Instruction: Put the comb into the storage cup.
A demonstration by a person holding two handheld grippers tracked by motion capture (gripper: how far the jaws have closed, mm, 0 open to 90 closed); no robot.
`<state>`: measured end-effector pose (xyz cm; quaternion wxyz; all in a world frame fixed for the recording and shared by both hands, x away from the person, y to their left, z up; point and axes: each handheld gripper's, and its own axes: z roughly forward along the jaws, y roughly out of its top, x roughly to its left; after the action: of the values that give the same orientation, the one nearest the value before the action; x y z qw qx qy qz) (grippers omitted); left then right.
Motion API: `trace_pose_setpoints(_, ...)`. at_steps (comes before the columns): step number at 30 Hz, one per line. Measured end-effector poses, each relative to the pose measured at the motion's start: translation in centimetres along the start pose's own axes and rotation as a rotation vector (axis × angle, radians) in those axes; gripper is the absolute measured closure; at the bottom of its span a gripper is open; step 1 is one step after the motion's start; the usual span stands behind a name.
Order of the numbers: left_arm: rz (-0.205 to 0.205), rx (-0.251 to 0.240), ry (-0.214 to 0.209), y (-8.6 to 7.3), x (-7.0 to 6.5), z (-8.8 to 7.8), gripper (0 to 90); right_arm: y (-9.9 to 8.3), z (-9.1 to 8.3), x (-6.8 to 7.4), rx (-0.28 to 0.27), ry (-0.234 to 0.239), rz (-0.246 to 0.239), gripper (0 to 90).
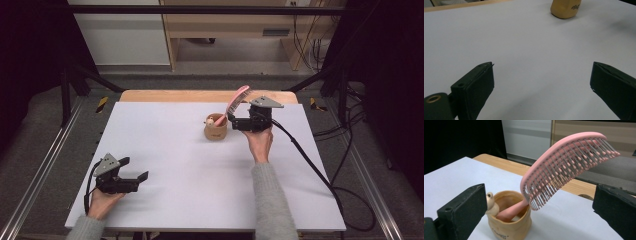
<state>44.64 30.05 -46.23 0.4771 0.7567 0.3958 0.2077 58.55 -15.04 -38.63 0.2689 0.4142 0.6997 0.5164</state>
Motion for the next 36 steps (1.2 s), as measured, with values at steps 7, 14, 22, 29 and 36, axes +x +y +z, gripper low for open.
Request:
trace_pose_setpoints(7, -0.002, -0.001, -0.001, 0.0, 0.0, 0.0, 5.0, -0.3, -1.4, 0.7, -0.004, 0.067, -0.007, 0.2)
trace_pose_setpoints(14, 0.002, 0.003, -0.002, 0.0, -0.1, 0.1, 4.9, -0.8, -2.7, 0.9, -0.013, 0.116, -0.001, 0.2)
trace_pose_setpoints(22, -0.002, 0.008, -0.007, 0.0, -0.2, 0.2, 5.0, -2.3, -4.1, 1.1, 0.001, 0.159, 0.002, 0.2)
trace_pose_setpoints(29, 0.000, 0.016, -0.006, -0.1, -0.2, 0.3, 4.9, -3.5, -5.6, 0.8, -0.008, 0.205, 0.005, 0.3)
trace_pose_setpoints(36, 0.003, 0.015, -0.006, -0.1, -0.3, 0.4, 5.0, -5.0, -7.0, 0.1, -0.002, 0.230, 0.014, 0.3)
